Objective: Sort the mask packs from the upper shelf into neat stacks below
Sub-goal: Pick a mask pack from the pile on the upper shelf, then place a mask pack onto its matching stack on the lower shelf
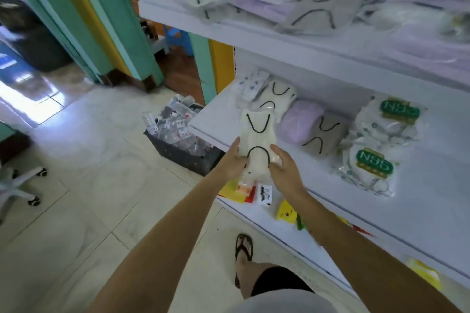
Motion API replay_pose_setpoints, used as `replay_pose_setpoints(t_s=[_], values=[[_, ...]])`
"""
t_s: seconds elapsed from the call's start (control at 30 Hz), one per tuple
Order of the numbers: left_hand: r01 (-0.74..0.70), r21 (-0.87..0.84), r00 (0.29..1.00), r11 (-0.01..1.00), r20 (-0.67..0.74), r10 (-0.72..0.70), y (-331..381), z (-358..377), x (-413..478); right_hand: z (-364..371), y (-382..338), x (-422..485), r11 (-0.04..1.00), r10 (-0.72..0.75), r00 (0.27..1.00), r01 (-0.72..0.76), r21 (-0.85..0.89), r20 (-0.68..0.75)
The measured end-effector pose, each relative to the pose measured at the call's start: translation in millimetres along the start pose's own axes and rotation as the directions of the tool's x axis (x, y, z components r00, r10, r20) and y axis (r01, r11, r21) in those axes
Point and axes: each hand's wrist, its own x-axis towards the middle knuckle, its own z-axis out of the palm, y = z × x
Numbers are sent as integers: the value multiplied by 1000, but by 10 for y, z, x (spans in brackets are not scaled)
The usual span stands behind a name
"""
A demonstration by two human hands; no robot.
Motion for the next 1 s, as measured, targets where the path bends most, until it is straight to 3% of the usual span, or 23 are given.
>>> replay_pose_setpoints(t_s=[0.13,0.23,0.47,0.63,0.77,0.9,1.0], values=[[60,165,997,984,27,-66,83,-204,584,-7,61,668,999,48,994,-49,-7,-98],[-99,384,995,918,60,82,165,-351,1085,68,94,1101,999,7,987,-12,-30,-158],[-376,528,918,762,100,384,134,-293,2064,165,245,2014,983,-75,935,11,-182,-347],[-473,686,855,553,208,475,13,-175,2704,174,518,2564,944,-94,915,-44,-328,-392],[-496,767,839,407,304,450,-113,-130,2804,165,612,2628,824,-27,954,-147,-548,-298],[-475,801,856,364,326,400,-133,-140,2844,84,564,2739,779,6,986,-109,-618,-165],[-479,803,857,355,340,386,-111,-172,2865,32,466,2723,774,61,984,-151,-615,-166]])
